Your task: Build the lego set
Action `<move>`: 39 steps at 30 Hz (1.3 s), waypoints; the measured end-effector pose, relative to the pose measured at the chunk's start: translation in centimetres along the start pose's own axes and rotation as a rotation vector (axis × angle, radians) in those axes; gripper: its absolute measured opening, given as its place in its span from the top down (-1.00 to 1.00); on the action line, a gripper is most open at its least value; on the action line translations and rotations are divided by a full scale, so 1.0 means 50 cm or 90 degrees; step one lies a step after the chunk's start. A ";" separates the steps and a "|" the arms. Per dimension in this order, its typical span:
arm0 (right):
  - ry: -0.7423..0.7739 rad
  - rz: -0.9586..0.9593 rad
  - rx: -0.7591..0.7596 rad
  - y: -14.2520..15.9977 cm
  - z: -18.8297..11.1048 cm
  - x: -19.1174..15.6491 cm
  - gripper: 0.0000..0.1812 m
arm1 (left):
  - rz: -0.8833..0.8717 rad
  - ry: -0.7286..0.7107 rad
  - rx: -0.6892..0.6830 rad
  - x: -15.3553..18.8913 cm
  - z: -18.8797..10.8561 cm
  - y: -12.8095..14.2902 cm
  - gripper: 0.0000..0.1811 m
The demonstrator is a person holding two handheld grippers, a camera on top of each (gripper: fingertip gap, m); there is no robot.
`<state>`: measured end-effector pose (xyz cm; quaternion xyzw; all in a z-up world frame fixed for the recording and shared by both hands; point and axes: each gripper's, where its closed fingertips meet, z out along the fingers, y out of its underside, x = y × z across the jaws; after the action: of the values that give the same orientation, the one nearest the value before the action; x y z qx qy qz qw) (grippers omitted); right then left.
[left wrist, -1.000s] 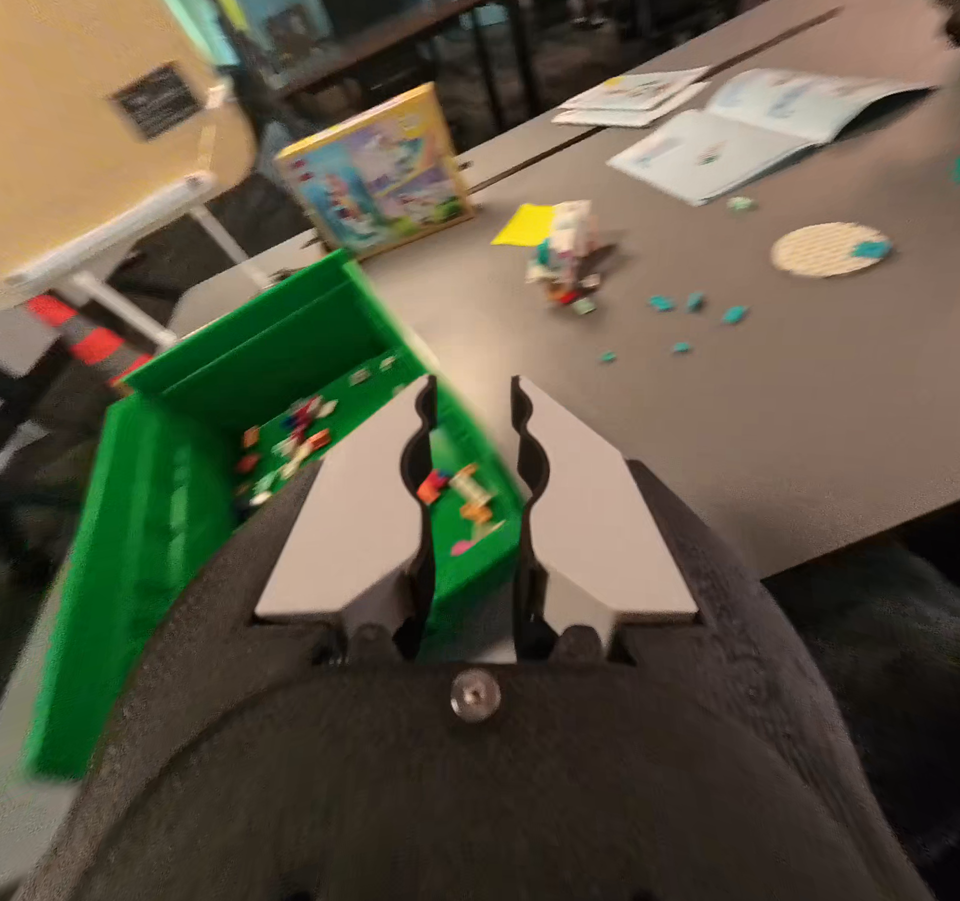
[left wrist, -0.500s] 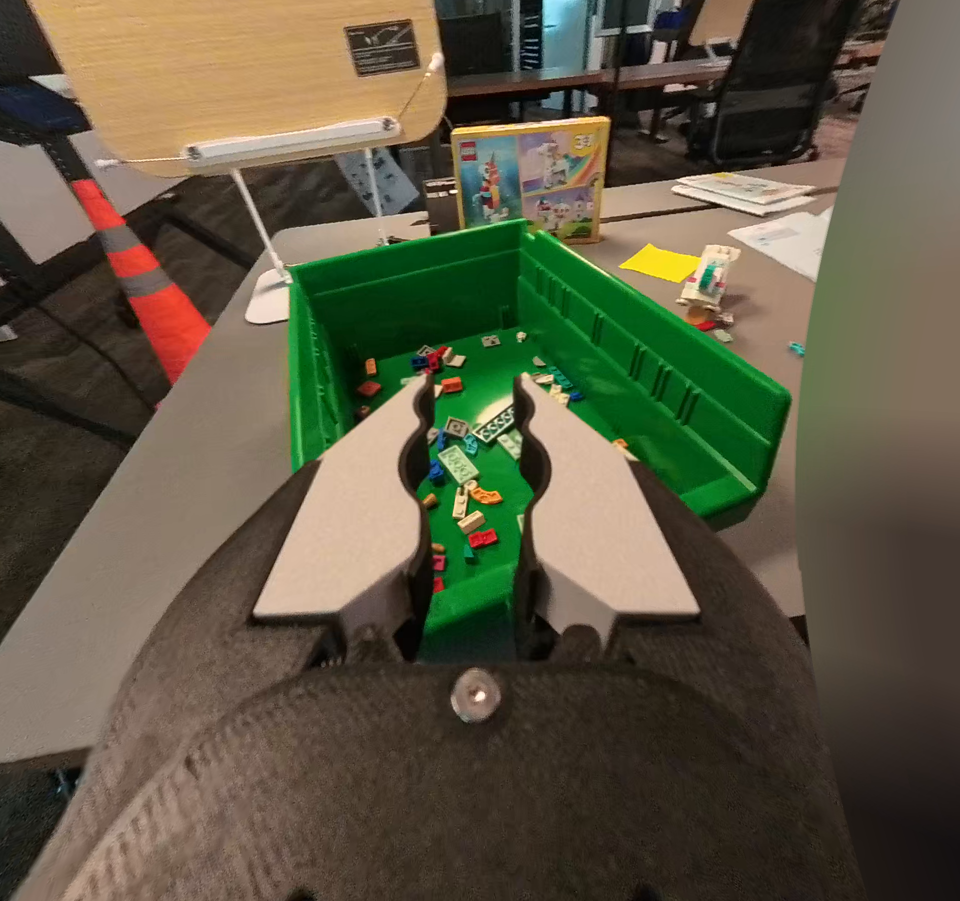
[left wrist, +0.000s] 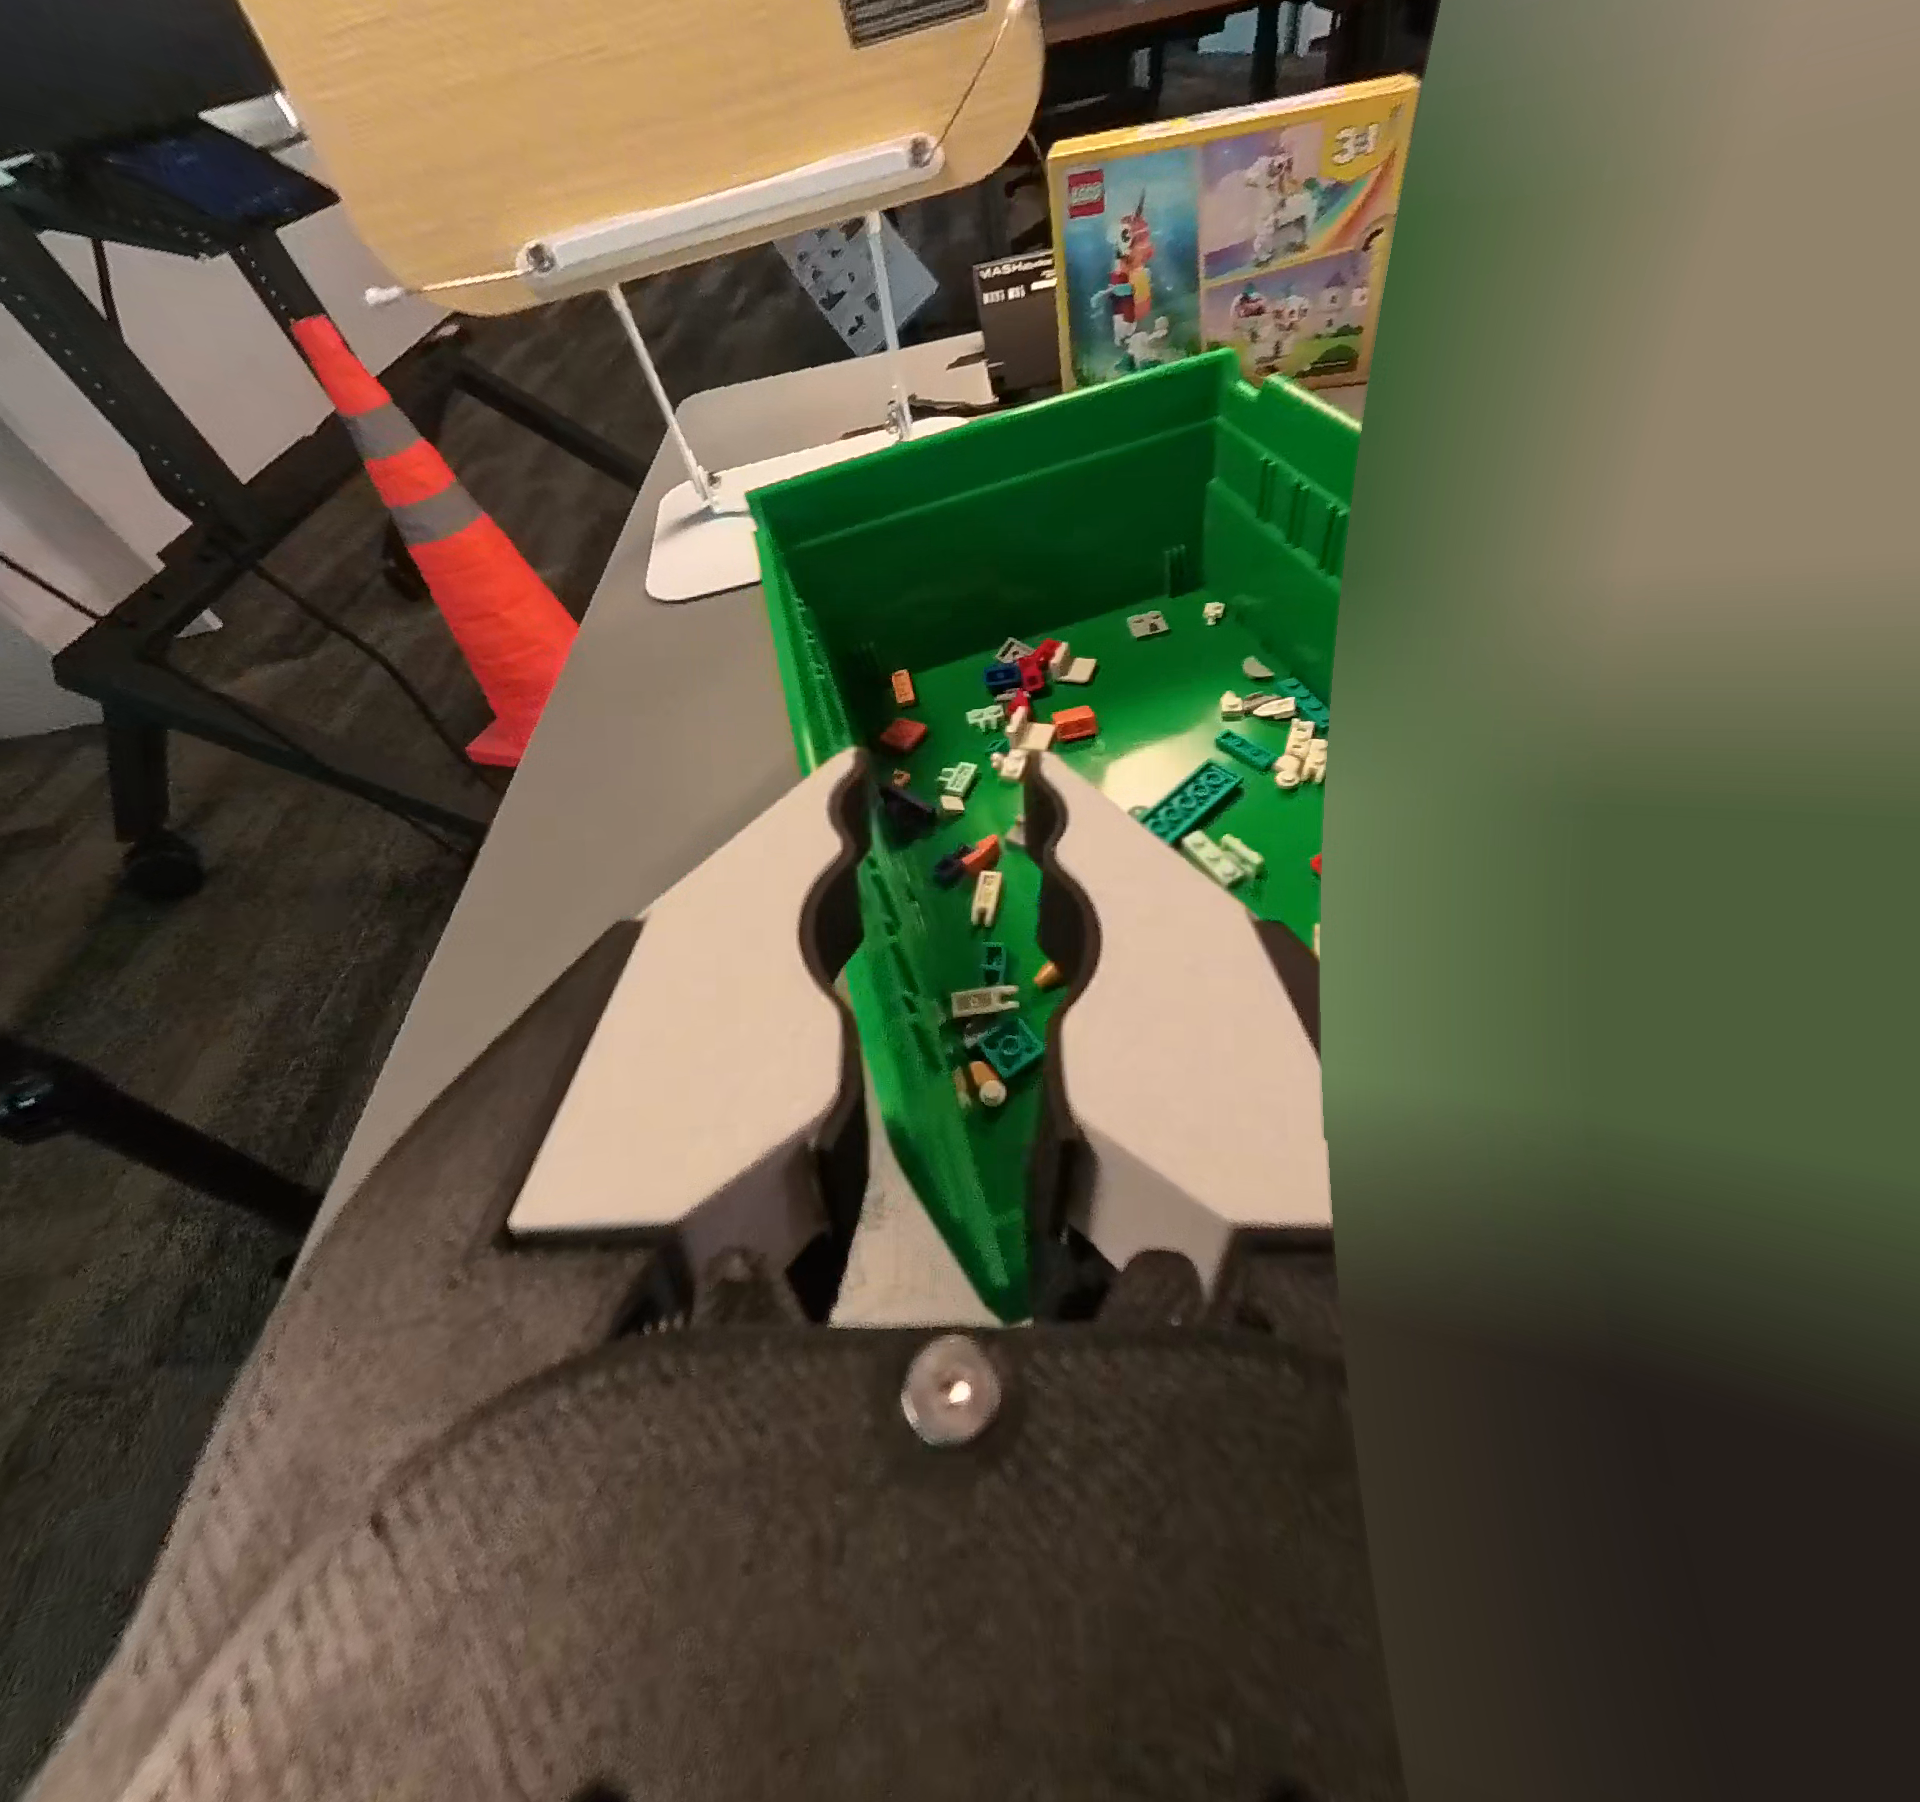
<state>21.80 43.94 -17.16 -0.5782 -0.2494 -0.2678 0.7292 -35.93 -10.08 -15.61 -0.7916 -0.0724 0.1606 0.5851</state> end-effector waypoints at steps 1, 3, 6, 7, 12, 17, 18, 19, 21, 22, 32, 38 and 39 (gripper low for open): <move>-0.003 -0.004 0.002 -0.001 0.000 -0.003 0.52 | -0.007 0.001 -0.005 -0.002 0.004 0.003 0.69; -0.012 -0.013 0.005 -0.005 0.001 -0.010 0.52 | -0.030 0.017 -0.008 0.003 0.009 0.008 0.70; -0.025 -0.024 0.012 -0.010 0.001 -0.020 0.53 | -0.068 0.032 -0.015 0.016 0.010 0.024 0.70; -0.027 -0.026 0.014 -0.012 0.001 -0.022 0.53 | -0.074 0.031 -0.023 0.016 0.009 0.032 0.70; -0.033 -0.026 0.023 -0.017 0.000 -0.026 0.53 | -0.096 0.027 -0.031 0.006 -0.004 0.033 0.70; -0.032 -0.011 0.026 -0.017 0.000 -0.022 0.54 | -0.085 0.005 -0.014 -0.005 -0.012 0.011 0.72; -0.033 -0.008 0.028 -0.017 -0.001 -0.022 0.54 | -0.084 0.004 -0.012 -0.004 -0.012 0.009 0.72; -0.034 -0.007 0.029 -0.017 -0.001 -0.022 0.54 | -0.083 0.005 -0.012 -0.002 -0.011 0.008 0.72; -0.036 -0.006 0.032 -0.019 -0.001 -0.023 0.54 | -0.082 0.008 -0.012 0.003 -0.008 0.007 0.72; -0.037 -0.006 0.033 -0.019 -0.001 -0.024 0.54 | -0.081 0.010 -0.013 0.006 -0.007 0.007 0.72; -0.047 -0.027 0.036 -0.023 -0.001 -0.034 0.58 | -0.075 -0.009 -0.025 0.001 -0.009 0.016 0.72; -0.047 -0.033 0.032 -0.021 0.001 -0.035 0.54 | -0.066 -0.007 -0.055 0.013 0.006 0.045 0.67; -0.048 -0.033 0.032 -0.021 0.001 -0.036 0.54 | -0.063 -0.009 -0.055 0.013 0.007 0.046 0.67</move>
<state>19.77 43.95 -17.61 -0.5626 -0.2982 -0.2585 0.7265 -35.61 -10.29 -17.97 -0.8106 -0.1225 0.1337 0.5569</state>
